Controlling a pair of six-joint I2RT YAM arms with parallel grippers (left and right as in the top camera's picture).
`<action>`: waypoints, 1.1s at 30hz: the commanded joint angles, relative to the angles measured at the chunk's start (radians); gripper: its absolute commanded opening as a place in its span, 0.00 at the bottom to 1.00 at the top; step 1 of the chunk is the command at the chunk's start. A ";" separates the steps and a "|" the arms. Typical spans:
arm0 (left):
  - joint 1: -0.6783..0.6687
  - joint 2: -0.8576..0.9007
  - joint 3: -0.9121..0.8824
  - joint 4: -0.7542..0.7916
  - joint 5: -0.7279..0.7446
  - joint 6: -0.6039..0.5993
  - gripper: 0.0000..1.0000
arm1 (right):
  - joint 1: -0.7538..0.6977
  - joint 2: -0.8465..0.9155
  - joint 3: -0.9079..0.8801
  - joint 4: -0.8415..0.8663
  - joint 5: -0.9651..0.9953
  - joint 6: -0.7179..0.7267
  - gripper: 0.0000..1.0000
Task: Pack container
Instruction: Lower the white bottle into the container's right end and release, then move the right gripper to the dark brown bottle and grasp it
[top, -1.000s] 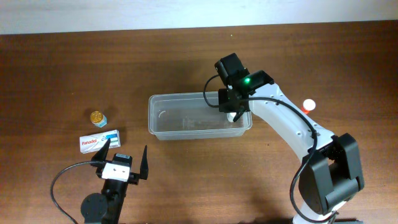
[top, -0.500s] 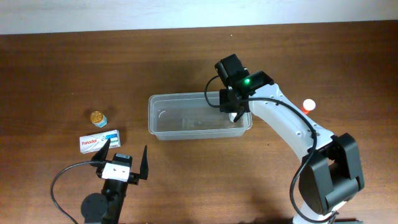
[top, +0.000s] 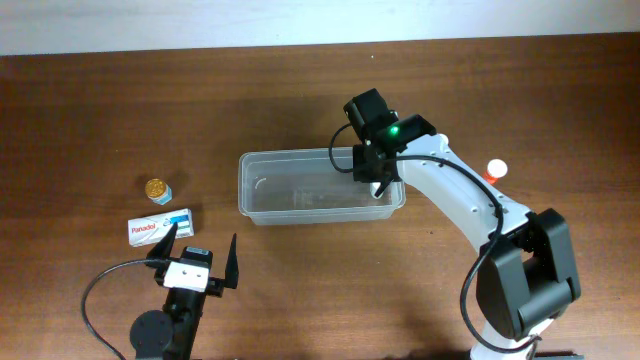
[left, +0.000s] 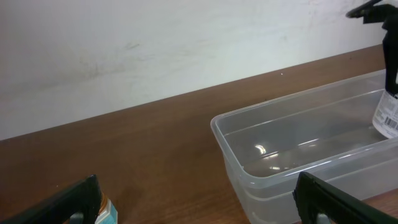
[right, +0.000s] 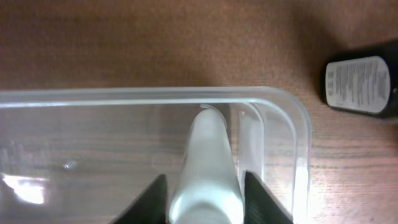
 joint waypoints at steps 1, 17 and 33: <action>0.005 -0.010 -0.003 -0.004 -0.005 -0.009 0.99 | 0.003 0.003 -0.004 0.000 0.027 0.008 0.38; 0.005 -0.010 -0.003 -0.004 -0.005 -0.009 0.99 | 0.003 -0.060 0.188 -0.138 0.027 -0.023 0.57; 0.005 -0.010 -0.003 -0.004 -0.005 -0.009 0.99 | -0.215 -0.025 0.488 -0.407 -0.034 -0.010 0.71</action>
